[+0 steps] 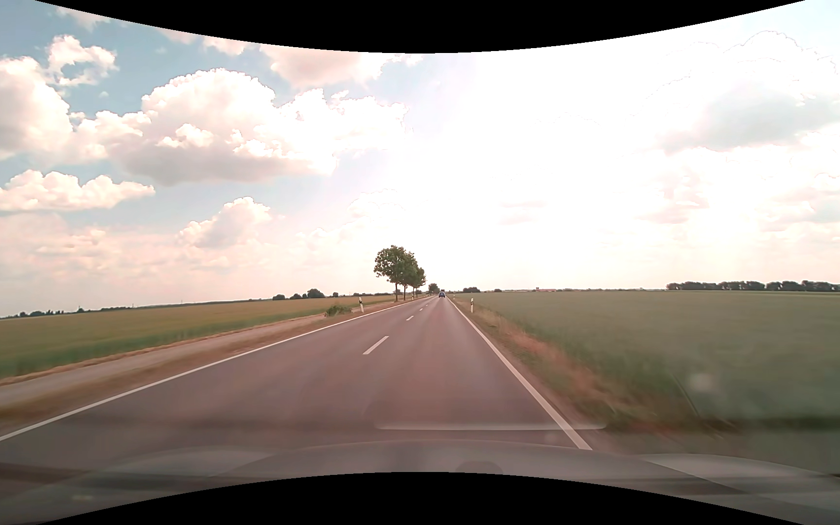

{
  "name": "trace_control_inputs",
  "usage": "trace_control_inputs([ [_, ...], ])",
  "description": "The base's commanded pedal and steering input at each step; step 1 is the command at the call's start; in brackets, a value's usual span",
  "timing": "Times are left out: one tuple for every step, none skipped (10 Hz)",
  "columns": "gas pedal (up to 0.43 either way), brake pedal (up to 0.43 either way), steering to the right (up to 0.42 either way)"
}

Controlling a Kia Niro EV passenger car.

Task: Follow the waypoints while adhering to traffic rules and regulations

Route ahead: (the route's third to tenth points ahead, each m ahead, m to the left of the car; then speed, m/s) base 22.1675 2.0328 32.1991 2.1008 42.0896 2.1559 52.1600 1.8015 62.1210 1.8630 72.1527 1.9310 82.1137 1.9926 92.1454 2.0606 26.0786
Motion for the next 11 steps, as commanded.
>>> trace_control_inputs([
  [0.220,0.000,-0.003],
  [0.228,0.000,-0.003],
  [0.248,0.000,-0.003],
  [0.248,0.000,-0.002],
  [0.248,0.000,0.000],
  [0.248,0.000,0.001],
  [0.248,0.000,0.001],
  [0.248,0.000,0.001],
  [0.248,0.000,0.001],
  [0.248,0.000,0.001],
  [0.248,0.000,0.000],
])
